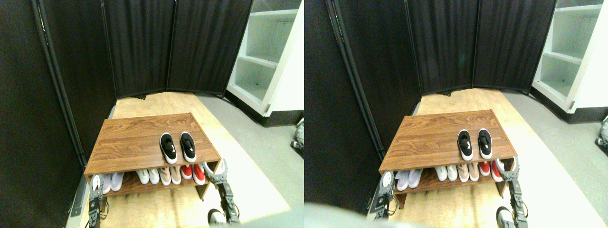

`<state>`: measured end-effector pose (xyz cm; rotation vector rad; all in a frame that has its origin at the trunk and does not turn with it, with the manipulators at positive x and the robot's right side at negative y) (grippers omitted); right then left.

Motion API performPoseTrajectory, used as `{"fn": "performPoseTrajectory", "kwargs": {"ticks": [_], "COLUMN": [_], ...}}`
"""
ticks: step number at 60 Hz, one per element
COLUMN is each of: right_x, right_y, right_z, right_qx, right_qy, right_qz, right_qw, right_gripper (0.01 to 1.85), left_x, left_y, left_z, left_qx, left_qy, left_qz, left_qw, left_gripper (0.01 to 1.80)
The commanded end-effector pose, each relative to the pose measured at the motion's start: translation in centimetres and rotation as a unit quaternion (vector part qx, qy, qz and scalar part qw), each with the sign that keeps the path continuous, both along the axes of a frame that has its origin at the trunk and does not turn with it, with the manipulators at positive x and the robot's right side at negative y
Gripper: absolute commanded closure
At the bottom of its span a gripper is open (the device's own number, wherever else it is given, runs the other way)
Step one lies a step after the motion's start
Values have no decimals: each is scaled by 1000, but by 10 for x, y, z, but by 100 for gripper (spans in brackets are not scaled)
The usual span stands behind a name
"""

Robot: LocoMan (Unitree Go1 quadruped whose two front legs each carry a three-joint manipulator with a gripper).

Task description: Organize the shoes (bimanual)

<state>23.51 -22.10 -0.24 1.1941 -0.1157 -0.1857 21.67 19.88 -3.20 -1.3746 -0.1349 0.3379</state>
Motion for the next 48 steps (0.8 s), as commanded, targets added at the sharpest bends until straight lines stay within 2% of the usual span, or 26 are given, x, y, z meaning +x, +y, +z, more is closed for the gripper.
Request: {"fn": "performPoseTrajectory", "kwargs": {"ticks": [1, 6, 16, 22, 24, 27, 31, 33, 37, 39, 42, 44, 48], "right_x": [2, 11, 51, 81, 83, 98, 109, 116, 121, 125, 131, 131, 132], "right_y": [-10, -22, -33, -37, -37, -39, -41, -42, -42, -40, -38, -34, -27], "right_z": [25, 32, 31, 22, 21, 13, 5, -2, -11, -19, -31, -35, -42], "right_qx": [-68, -95, -55, -34, -38, -47, -72, -52, -34, -17, -15, -3, 1], "right_qy": [-44, -55, -47, -18, -14, -3, 13, 24, 26, 38, 44, 64, 67], "right_qz": [-6, 0, -5, -13, -14, -23, -21, -14, -12, -16, -4, -13, -6], "right_qw": [997, 994, 997, 999, 999, 999, 997, 998, 999, 999, 999, 998, 998], "right_gripper": [185, 185, 185, 185, 185, 185, 185, 185, 185, 185, 185, 185, 185], "left_x": [6, 8, 8, 7, 7, 6, 5, 4, 3, 2, 1, 1, 0], "left_y": [0, 1, 0, 1, 1, 2, 3, 4, 4, 4, 4, 4, 4], "left_z": [2, 0, 0, -1, -1, -2, -2, -2, -2, -2, -3, -3, -3], "left_qx": [2, -2, -2, 3, 3, 2, 4, 8, 13, 17, 18, 18, 20], "left_qy": [-11, -10, -6, -6, -7, -10, -11, -10, -10, -10, -8, -7, -9], "left_qz": [-5, -2, 7, 6, 6, 6, 8, 7, 10, 12, 13, 14, 13], "left_qw": [1000, 1000, 1000, 1000, 1000, 1000, 1000, 1000, 1000, 1000, 1000, 1000, 1000], "left_gripper": [180, 180, 180, 180, 180, 180, 180, 180, 180, 180, 180, 180, 180]}}
